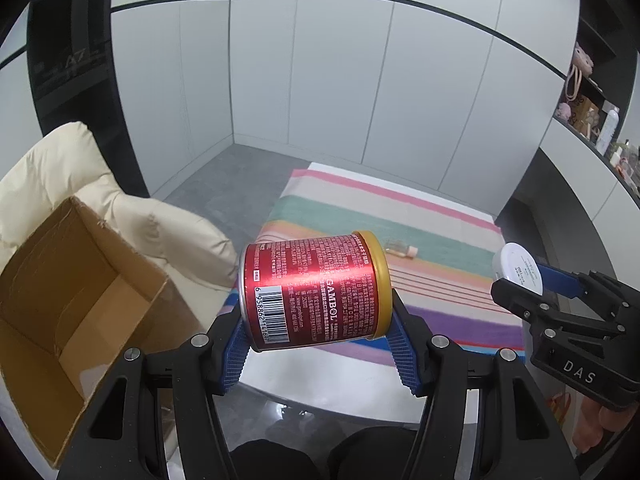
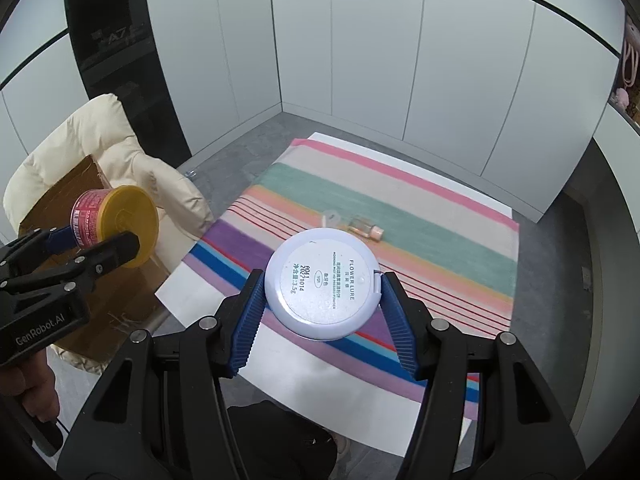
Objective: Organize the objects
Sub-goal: 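Lift the can and white compact and carry both toward the cardboard box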
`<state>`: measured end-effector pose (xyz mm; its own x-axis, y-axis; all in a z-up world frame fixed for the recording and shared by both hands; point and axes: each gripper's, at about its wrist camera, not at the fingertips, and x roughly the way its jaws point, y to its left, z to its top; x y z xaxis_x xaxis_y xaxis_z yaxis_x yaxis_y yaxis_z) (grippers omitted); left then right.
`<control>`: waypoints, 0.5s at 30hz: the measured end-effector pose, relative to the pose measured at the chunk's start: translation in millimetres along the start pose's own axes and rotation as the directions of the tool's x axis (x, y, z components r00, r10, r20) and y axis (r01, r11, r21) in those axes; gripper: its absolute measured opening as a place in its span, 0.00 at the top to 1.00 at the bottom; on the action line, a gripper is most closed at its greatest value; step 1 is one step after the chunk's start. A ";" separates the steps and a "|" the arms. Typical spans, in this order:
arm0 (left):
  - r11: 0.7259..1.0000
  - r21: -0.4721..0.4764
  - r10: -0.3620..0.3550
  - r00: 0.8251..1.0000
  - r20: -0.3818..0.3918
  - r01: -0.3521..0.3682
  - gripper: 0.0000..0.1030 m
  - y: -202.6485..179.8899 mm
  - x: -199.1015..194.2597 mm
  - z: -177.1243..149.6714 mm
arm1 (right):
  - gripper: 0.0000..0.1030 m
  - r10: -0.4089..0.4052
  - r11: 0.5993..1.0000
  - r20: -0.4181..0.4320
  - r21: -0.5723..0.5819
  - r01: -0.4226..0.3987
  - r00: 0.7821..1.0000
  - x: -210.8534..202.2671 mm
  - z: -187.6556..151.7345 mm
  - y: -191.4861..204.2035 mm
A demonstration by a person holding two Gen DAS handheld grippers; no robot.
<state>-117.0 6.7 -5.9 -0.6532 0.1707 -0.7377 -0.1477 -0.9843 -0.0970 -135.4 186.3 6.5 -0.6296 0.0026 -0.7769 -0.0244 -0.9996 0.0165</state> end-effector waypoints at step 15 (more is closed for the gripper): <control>0.995 -0.076 0.063 0.998 0.014 -0.062 0.39 50.3 -14.1 -10.0 | 0.42 0.078 0.995 0.008 -0.067 -0.077 0.997 14.4 15.4 56.8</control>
<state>-107.8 -45.7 -7.0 -0.6718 0.1090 -0.7327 -0.0502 -0.9935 -0.1019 -157.8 130.0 6.0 -0.6357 -0.0752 -0.7683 0.0761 -0.9965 0.0346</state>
